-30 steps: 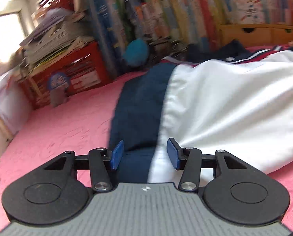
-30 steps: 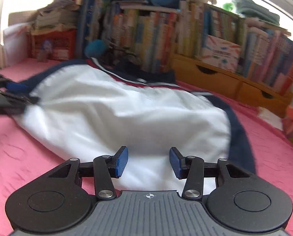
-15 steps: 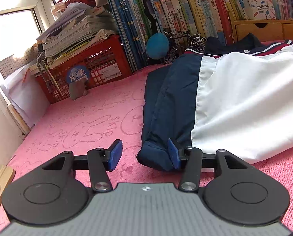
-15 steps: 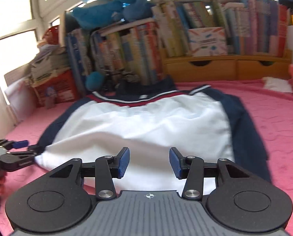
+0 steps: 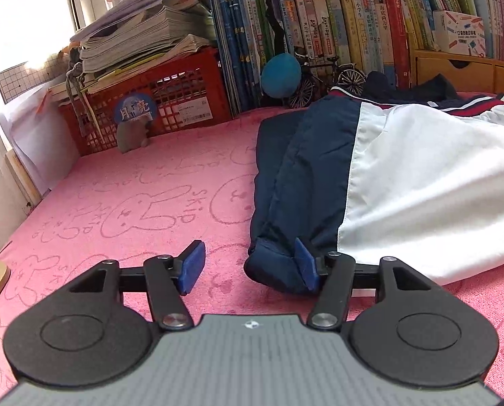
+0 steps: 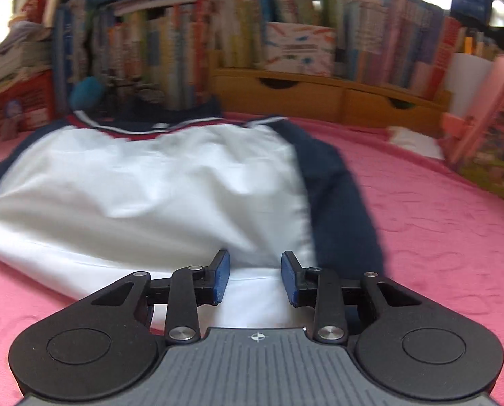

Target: Fold clothes

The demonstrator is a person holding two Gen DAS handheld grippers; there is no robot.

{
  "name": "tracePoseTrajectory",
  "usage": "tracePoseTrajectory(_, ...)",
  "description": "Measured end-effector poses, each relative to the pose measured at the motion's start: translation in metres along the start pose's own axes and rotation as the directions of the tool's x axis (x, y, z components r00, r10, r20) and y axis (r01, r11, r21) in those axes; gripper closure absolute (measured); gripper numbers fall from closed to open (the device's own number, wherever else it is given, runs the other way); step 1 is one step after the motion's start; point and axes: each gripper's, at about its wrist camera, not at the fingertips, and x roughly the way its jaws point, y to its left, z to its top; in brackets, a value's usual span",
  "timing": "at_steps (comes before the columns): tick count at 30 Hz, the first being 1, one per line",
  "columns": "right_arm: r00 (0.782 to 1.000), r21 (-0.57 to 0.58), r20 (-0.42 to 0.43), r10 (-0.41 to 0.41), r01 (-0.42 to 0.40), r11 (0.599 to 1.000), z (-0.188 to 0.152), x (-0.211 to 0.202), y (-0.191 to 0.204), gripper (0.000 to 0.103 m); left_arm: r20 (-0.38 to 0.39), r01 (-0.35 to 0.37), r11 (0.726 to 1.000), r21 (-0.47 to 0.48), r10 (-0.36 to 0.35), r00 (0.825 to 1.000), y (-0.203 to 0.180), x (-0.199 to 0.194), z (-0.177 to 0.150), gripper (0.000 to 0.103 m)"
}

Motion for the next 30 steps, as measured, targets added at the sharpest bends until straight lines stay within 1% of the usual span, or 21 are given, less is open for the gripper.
tracePoseTrajectory(1,1.0,0.016,-0.001,0.006,-0.006,1.0,0.0,0.0,-0.011,0.072,0.004,-0.007,1.0,0.006,0.007,1.0,-0.001,-0.001,0.0,0.045)
tracePoseTrajectory(3,1.0,0.032,-0.003,0.01,-0.01,0.999,-0.001,-0.001,-0.025,0.073,-0.002,-0.031,0.999,-0.028,0.031,1.0,-0.003,-0.007,0.004,0.047)
tracePoseTrajectory(4,1.0,0.013,-0.001,0.0,0.0,1.0,-0.002,-0.001,-0.021,0.073,0.02,-0.026,0.998,-0.054,0.027,0.999,-0.005,-0.016,0.008,0.049)
tracePoseTrajectory(6,1.0,-0.025,0.002,-0.021,0.021,0.999,-0.003,-0.002,-0.014,0.07,0.107,0.012,0.994,-0.111,0.0,0.994,-0.011,-0.04,0.021,0.051)
tracePoseTrajectory(7,1.0,-0.035,0.003,-0.028,0.028,0.999,-0.003,-0.002,-0.012,0.07,0.15,0.063,0.992,-0.11,-0.046,0.988,-0.018,-0.051,0.028,0.051)
tracePoseTrajectory(9,1.0,-0.023,0.001,-0.018,0.018,1.0,-0.002,-0.002,-0.014,0.07,0.215,0.206,0.978,-0.044,-0.192,0.958,-0.044,-0.069,0.044,0.05)
tracePoseTrajectory(11,1.0,-0.009,-0.001,-0.007,0.007,1.0,-0.001,-0.002,-0.016,0.07,0.215,0.31,0.949,0.049,-0.313,0.925,-0.078,-0.069,0.055,0.05)
tracePoseTrajectory(12,1.0,-0.007,-0.002,-0.005,0.005,1.0,0.0,-0.002,-0.016,0.07,0.191,0.339,0.937,0.086,-0.35,0.917,-0.097,-0.061,0.059,0.049)
tracePoseTrajectory(13,1.0,-0.006,-0.002,-0.003,0.003,1.0,0.0,-0.002,-0.016,0.07,0.156,0.349,0.93,0.116,-0.364,0.918,-0.114,-0.049,0.062,0.049)
tracePoseTrajectory(15,1.0,-0.008,-0.002,-0.005,0.005,1.0,0.0,-0.002,-0.015,0.07,0.079,0.32,0.94,0.117,-0.331,0.94,-0.132,-0.017,0.064,0.052)
tracePoseTrajectory(16,1.0,-0.008,-0.002,-0.006,0.006,1.0,0.0,-0.002,-0.015,0.07,0.053,0.294,0.951,0.093,-0.299,0.953,-0.13,-0.003,0.064,0.052)
tracePoseTrajectory(18,1.0,-0.006,-0.002,-0.004,0.004,1.0,0.0,-0.002,-0.016,0.07,0.018,0.224,0.974,0.014,-0.224,0.974,-0.111,0.024,0.062,0.053)
tracePoseTrajectory(19,1.0,-0.005,-0.002,-0.004,0.004,1.0,0.0,-0.002,-0.016,0.07,0.016,0.174,0.985,-0.009,-0.174,0.985,-0.099,0.034,0.06,0.053)
tracePoseTrajectory(20,1.0,-0.004,-0.002,-0.005,0.005,1.0,0.0,-0.002,-0.015,0.07,0.026,0.153,0.988,-0.014,-0.152,0.988,-0.084,0.04,0.056,0.051)
tracePoseTrajectory(21,1.0,-0.004,-0.003,-0.003,0.003,1.0,0.0,-0.002,-0.015,0.07,0.037,0.161,0.987,-0.014,-0.16,0.986,-0.068,0.045,0.052,0.042)
tracePoseTrajectory(23,1.0,-0.007,-0.003,0.004,-0.004,1.0,0.0,-0.002,-0.015,0.069,0.037,0.118,0.993,0.009,-0.118,0.992,-0.054,0.045,0.046,0.038)
tracePoseTrajectory(24,1.0,-0.008,-0.003,0.006,-0.006,1.0,0.0,-0.002,-0.015,0.069,0.033,0.088,0.996,0.024,-0.089,0.996,-0.049,0.044,0.043,0.041)
tracePoseTrajectory(25,1.0,-0.009,-0.003,0.007,-0.007,1.0,-0.001,-0.002,-0.015,0.069,0.029,0.031,0.998,0.056,-0.033,0.999,-0.047,0.044,0.04,0.043)
tracePoseTrajectory(26,1.0,-0.01,-0.003,0.008,-0.008,1.0,-0.001,-0.001,-0.016,0.069,0.02,0.006,0.999,0.048,-0.007,1.0,-0.043,0.045,0.038,0.043)
tracePoseTrajectory(28,1.0,-0.011,-0.003,0.01,-0.01,1.0,0.0,-0.001,-0.017,0.069,-0.007,0.033,0.998,-0.05,-0.034,0.999,-0.023,0.05,0.038,0.042)
tracePoseTrajectory(30,1.0,-0.003,0.004,0.007,-0.007,1.0,0.0,-0.003,-0.017,0.069,-0.026,0.063,0.99,-0.129,-0.067,0.997,-0.009,0.054,0.037,0.034)
